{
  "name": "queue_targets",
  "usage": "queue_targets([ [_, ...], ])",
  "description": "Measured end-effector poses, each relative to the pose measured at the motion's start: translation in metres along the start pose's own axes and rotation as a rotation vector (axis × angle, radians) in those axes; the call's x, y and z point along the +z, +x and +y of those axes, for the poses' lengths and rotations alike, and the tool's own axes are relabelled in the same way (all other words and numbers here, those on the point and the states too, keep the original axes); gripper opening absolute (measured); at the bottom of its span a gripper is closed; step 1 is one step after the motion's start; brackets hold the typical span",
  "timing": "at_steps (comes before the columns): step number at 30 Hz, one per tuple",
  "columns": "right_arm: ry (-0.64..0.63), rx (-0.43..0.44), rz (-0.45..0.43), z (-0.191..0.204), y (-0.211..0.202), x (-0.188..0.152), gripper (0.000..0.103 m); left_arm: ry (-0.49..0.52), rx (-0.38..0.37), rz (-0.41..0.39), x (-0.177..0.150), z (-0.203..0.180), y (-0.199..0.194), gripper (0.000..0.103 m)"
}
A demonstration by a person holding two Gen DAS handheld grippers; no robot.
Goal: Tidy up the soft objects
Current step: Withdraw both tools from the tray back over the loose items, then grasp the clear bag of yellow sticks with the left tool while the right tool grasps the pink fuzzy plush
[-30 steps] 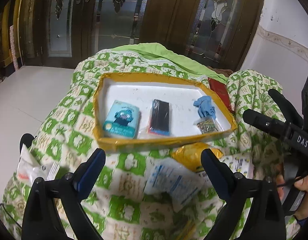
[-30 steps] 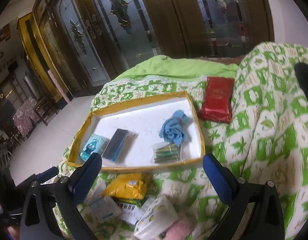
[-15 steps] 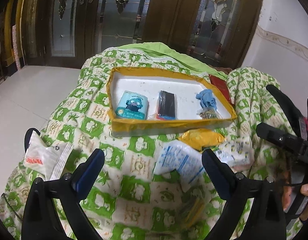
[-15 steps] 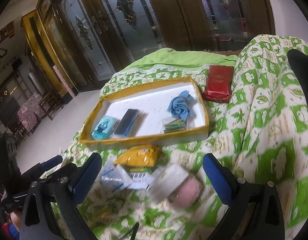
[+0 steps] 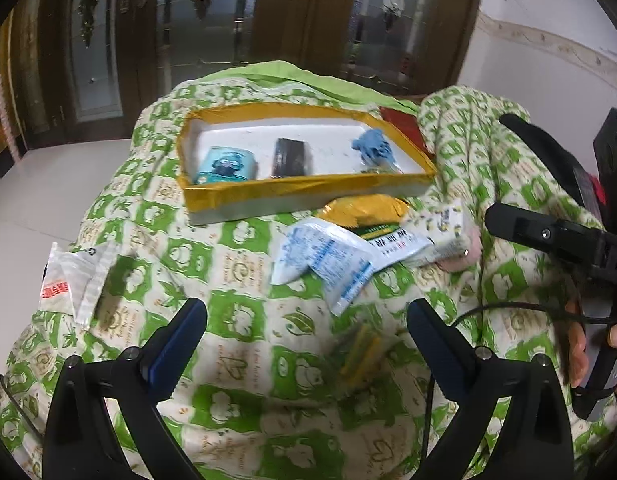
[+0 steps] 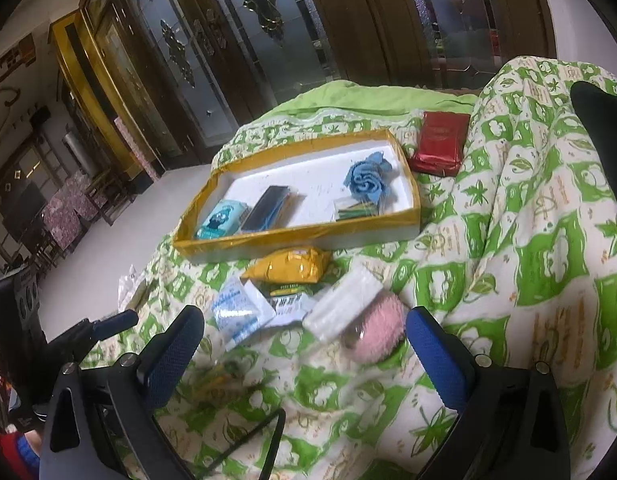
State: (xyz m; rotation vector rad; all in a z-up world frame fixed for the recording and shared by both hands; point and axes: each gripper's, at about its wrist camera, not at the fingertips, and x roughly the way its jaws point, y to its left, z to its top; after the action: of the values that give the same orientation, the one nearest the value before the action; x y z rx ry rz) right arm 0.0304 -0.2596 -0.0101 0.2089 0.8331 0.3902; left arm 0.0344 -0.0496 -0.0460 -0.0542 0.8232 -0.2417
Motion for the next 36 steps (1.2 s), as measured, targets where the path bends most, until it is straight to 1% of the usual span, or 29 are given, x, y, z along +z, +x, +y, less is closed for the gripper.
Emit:
queue_targets([
  [5, -0.03, -0.027, 0.013, 0.004, 0.001, -0.005, 0.102, 0.02, -0.021, 0.013, -0.003, -0.006, 0.004, 0.1],
  [12, -0.022, -0.026, 0.015, 0.003, 0.002, -0.005, 0.102, 0.025, -0.032, 0.029, -0.006, -0.009, 0.009, 0.1],
  [16, -0.024, -0.031, 0.021, 0.002, 0.004, -0.004, 0.102, 0.045, -0.032, 0.043, -0.008, -0.013, 0.014, 0.1],
  [21, 0.003, -0.028, 0.05, -0.007, 0.005, -0.001, 0.1, 0.059, -0.04, 0.052, -0.01, -0.015, 0.016, 0.1],
  [25, 0.008, -0.027, 0.076, -0.011, 0.004, 0.001, 0.095, 0.047, -0.047, 0.05, -0.01, -0.014, 0.016, 0.1],
  [29, 0.017, -0.03, 0.117, -0.021, 0.001, 0.004, 0.082, 0.044, -0.055, 0.049, -0.009, -0.013, 0.015, 0.1],
  [32, 0.012, -0.044, 0.141, -0.025, -0.001, 0.003, 0.076, 0.045, -0.065, 0.054, -0.009, -0.012, 0.017, 0.1],
  [36, -0.015, -0.083, 0.168, -0.021, 0.003, 0.003, 0.075, 0.047, -0.072, 0.069, -0.01, -0.012, 0.021, 0.1],
])
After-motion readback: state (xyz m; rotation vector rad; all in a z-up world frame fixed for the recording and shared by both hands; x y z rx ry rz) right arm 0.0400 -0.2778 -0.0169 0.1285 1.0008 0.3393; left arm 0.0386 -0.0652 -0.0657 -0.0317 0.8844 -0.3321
